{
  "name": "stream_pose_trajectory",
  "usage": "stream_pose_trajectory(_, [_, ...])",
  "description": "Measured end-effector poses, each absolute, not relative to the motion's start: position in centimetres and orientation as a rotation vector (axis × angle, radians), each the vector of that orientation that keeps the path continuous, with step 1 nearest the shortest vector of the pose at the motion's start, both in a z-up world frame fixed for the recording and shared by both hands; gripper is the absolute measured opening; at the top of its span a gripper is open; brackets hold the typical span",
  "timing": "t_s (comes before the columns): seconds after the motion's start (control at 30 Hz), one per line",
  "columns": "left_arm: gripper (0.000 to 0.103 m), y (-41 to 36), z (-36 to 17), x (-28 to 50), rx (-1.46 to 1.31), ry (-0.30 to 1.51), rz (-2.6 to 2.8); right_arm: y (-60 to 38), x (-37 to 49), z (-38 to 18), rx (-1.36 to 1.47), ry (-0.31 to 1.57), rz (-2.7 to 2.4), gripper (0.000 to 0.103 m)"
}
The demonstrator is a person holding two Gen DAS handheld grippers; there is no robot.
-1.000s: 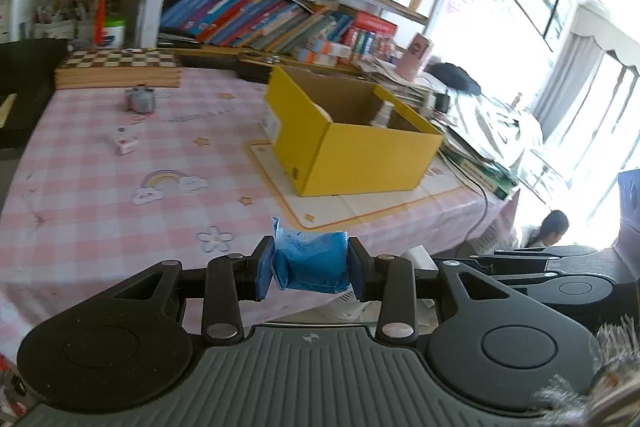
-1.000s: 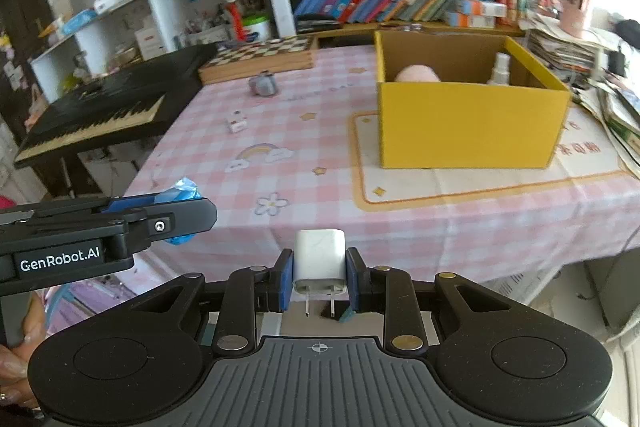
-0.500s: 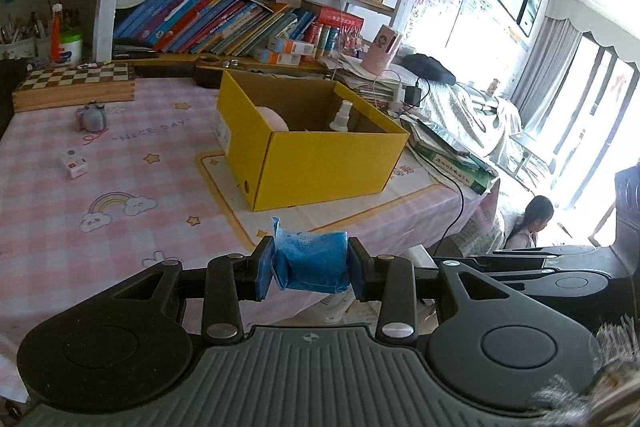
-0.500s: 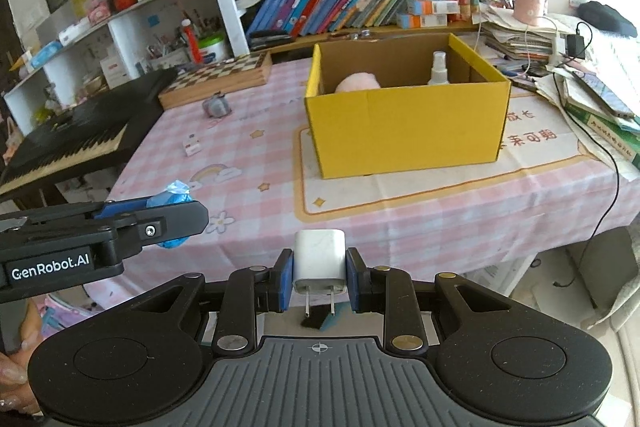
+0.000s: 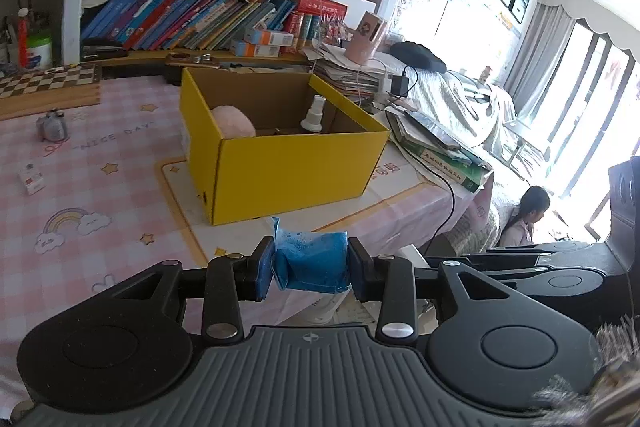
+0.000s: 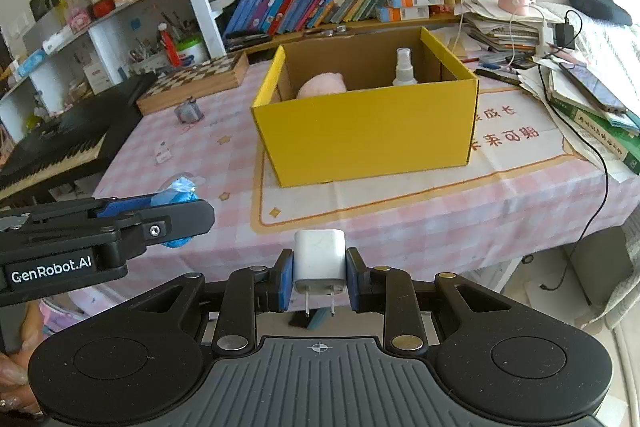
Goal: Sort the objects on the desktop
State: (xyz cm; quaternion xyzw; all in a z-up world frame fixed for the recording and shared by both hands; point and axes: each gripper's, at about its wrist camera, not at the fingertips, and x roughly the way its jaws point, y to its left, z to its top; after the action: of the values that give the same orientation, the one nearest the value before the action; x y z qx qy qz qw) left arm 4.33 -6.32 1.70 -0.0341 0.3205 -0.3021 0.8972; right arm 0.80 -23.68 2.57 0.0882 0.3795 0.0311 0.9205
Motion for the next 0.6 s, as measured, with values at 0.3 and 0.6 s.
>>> stream_pose_trajectory(0.3, [0.035, -9.8, 1.4, 6.3, -0.062, 0.681, -0.624, -27.2, 3.1, 2.4, 0.199, 0.79, 0.072, 0.026])
stream_pose_trajectory(0.6, [0.035, -13.4, 1.5, 8.7, -0.071, 0.664, -0.622, -30.8, 5.5, 2.2, 0.195, 0.786, 0.085, 0.026])
